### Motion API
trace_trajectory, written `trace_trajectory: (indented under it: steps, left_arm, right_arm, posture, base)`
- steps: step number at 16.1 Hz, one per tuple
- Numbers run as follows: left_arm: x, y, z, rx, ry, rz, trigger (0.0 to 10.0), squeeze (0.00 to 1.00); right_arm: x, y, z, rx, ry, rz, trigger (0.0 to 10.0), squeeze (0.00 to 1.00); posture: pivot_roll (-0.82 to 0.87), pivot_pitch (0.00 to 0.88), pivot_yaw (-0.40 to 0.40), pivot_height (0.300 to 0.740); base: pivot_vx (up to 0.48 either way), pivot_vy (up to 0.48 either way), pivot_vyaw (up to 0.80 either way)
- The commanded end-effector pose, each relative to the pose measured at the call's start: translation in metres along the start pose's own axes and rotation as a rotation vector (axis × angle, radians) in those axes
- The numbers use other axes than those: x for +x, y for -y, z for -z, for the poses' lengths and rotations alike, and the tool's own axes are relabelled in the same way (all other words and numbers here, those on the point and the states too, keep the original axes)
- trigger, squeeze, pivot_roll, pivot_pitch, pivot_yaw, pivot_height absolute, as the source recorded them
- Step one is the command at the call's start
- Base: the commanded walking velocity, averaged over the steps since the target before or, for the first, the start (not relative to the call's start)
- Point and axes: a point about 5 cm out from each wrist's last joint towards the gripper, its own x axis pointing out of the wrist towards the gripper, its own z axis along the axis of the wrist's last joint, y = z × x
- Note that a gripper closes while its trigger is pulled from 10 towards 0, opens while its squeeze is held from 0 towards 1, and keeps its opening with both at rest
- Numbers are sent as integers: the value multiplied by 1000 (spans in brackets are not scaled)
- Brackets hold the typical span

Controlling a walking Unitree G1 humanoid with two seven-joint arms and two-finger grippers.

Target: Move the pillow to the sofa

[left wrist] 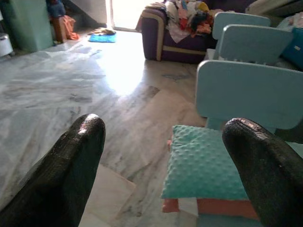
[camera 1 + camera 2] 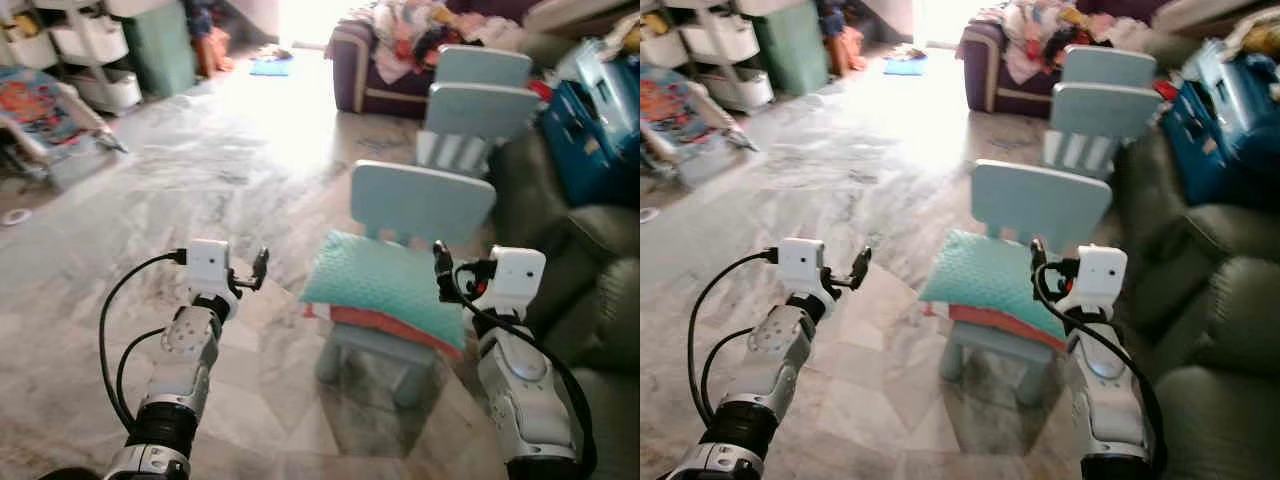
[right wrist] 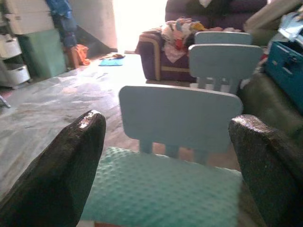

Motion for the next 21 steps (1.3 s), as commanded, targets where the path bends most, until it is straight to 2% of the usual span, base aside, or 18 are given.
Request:
trace_trajectory:
  steps: [1,6,19,21]
  left_arm:
    - [0,1,-2,1,2,11,10000,0]
    - [-1,1,0,-20,-6,4,10000,0]
    - [-2,5,-1,2,-2,49,10000,0]
    - [-2,5,0,-25,-2,43,10000,0]
  right_arm:
    - [0,1,0,7,-1,4,10000,0]
    - [1,1,1,13,-9,4,10000,0]
    - [0,1,2,18,-16,5,10000,0]
    - [0,1,2,17,-15,7,10000,0]
  posture:
    - [-146,51,-2,740]
    - [-145,52,-3,740]
    - [-147,57,0,740]
    - [-148,57,0,740]
  base:
    - [0,0,-800]
    - [0,0,-800]
    - [0,0,-799]
    - [0,0,-800]
